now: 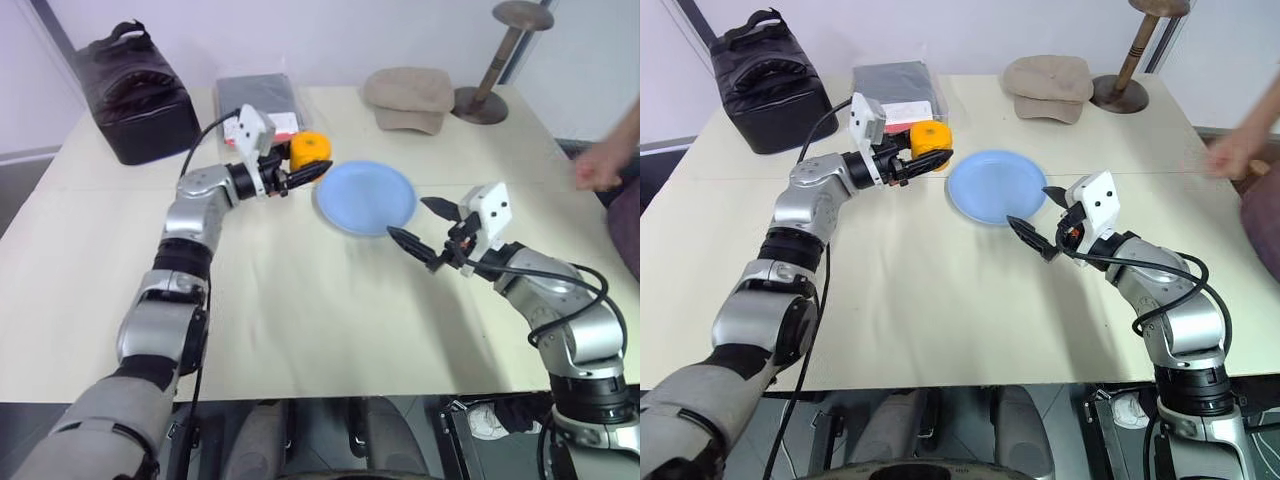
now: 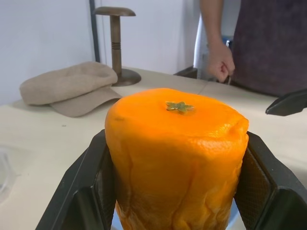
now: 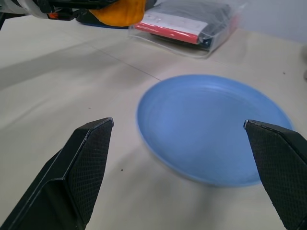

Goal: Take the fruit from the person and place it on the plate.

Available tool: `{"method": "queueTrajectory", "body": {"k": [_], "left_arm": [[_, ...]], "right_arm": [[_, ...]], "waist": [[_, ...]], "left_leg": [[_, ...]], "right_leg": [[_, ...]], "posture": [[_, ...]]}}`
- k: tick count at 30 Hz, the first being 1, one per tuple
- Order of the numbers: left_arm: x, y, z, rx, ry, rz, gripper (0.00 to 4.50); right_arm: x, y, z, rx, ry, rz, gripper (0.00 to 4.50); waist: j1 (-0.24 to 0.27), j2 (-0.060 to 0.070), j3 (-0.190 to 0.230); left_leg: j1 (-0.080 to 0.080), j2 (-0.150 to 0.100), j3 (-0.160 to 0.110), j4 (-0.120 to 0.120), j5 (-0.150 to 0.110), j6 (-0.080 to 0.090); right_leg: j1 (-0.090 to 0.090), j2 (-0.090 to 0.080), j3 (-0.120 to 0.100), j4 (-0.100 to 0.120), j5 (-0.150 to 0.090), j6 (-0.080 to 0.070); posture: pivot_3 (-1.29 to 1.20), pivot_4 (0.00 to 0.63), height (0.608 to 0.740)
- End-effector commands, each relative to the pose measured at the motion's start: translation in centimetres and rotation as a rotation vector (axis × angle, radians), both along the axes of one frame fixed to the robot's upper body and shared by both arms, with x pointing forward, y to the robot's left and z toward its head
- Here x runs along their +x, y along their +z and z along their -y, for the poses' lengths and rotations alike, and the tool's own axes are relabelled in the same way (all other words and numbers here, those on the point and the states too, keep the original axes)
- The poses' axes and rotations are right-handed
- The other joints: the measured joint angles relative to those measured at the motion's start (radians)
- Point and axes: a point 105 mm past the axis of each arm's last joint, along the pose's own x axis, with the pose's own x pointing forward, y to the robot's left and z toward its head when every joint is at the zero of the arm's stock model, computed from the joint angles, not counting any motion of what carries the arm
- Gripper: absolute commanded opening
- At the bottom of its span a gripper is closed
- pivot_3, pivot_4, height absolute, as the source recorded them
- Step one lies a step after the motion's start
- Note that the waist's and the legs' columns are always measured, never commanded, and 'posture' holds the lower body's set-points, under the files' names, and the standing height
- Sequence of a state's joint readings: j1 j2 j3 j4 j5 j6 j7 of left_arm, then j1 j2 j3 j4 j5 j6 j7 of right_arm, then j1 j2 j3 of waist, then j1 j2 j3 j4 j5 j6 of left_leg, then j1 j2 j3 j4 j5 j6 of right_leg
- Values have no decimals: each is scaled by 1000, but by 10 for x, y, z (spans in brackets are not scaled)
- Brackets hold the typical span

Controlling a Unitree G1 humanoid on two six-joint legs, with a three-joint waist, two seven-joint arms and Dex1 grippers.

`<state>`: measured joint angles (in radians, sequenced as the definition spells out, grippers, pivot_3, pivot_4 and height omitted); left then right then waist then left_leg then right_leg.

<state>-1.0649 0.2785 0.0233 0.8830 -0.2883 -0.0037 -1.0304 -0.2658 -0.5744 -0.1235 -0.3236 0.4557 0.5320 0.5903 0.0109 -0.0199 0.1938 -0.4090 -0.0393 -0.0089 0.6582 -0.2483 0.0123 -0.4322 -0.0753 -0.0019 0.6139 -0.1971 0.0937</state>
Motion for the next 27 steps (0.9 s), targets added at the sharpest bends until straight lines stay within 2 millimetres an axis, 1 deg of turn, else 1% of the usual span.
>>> {"method": "queueTrajectory", "body": {"k": [1,4,9,16,21,23,25,27], "left_arm": [[7,3,16,7,14,21,2554],[12,-3,26,32,34,13,2554],[13,-9,42,73,38,19,2554],[17,-18,55,117,95,8,2554],[18,-23,63,115,113,-15,2554],[17,-25,66,103,113,-33,3565],[17,-27,68,98,106,-43,4427],[17,-28,68,105,112,-39,4470]], "right_arm": [[-8,11,2,12,-24,64,4500],[-11,10,3,18,-43,64,4500],[-13,10,4,25,-60,66,4500],[-13,10,7,25,-80,70,4500],[-13,10,8,26,-87,74,4500],[-13,10,8,26,-91,76,4500],[-13,10,9,26,-96,78,4500],[-13,10,9,27,-100,78,4500]], "waist": [[4,0,0],[2,0,0],[1,0,0],[2,0,0],[2,0,0],[2,0,0],[2,0,0],[1,0,0]], "left_leg": [[0,0,0,0,0,0],[-1,0,0,3,-1,2],[-1,0,0,5,-2,4],[-1,0,0,5,-2,4],[-1,0,0,5,-2,4],[-1,0,0,5,-2,4],[-1,0,0,5,-2,4],[-1,0,0,5,-2,4]], "right_leg": [[0,0,0,0,0,0],[1,0,-1,0,0,1],[1,0,0,0,0,2],[1,0,0,0,0,2],[1,0,0,0,0,3],[1,0,0,0,0,3],[1,0,0,0,0,3],[2,0,0,0,0,3]], "posture": [[0,150,740],[0,150,740],[0,150,740],[0,150,740],[0,150,740],[0,150,740],[0,150,740],[0,150,740]]}}
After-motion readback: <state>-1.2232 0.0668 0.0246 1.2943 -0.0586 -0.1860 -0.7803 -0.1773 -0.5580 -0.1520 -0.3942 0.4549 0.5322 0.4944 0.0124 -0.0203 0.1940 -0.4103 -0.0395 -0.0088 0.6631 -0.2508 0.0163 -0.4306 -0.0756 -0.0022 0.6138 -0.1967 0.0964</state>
